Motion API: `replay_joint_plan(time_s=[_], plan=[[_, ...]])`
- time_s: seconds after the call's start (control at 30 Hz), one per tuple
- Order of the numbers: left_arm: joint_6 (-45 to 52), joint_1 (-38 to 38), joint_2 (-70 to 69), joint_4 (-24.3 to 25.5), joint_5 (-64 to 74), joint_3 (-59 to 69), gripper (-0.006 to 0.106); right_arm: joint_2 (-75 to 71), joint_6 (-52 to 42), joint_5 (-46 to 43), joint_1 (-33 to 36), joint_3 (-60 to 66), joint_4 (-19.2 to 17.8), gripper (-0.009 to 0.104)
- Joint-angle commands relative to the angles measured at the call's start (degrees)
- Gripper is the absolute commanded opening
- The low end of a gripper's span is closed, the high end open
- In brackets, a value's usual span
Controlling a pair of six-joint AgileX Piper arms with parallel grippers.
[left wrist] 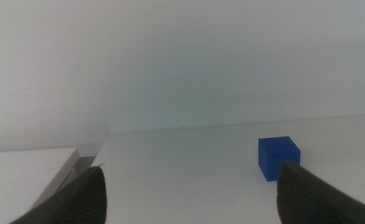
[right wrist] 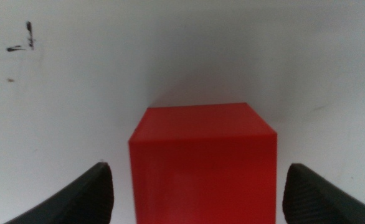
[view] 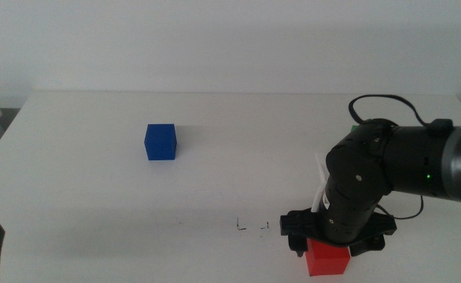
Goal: Stack red cubes first, then green, then blue cubes in a specific spot.
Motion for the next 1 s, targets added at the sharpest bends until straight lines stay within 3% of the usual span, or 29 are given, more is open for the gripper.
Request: replay_joint_plan(time_s=[0.0,0.17,0.43,0.57,0.67,0.77,0.97], plan=[[-0.62,-0.17,-0.21,0.05,-0.27,-0.03,0.094,0.9,-0.4,-0.16,-0.48,0.21,-0.62,0.093],[-0.62,-0.17,-0.21,0.05,-0.27,-0.03,0.094,2.12,-0.63,-0.24,-0.48,0.21,-0.62,0.078],[-0.62,-0.17,-0.21,0.05,-0.27,-0.03,0.094,2.12,1.24,0.31,-0.56,0.21,-0.48,0.023],[-0.62,-0.17,-0.21,0.05,-0.27,-0.03,0.094,0.83,1.37,2.82,-0.56,-0.49,-0.85,0.023],[-0.62,-0.17,-0.21,0.05,-0.27,-0.03,0.094,-0.49,1.37,9.84,0.58,-4.76,-2.11,0.023],[-0.62,-0.17,-0.21,0.05,-0.27,-0.03,0.094,0.02,1.16,16.03,1.68,-12.9,-2.37,0.023],[-0.62,-0.17,-0.21,0.05,-0.27,-0.03,0.094,5.53,0.73,20.27,2.87,-27.15,-4.48,0.023]])
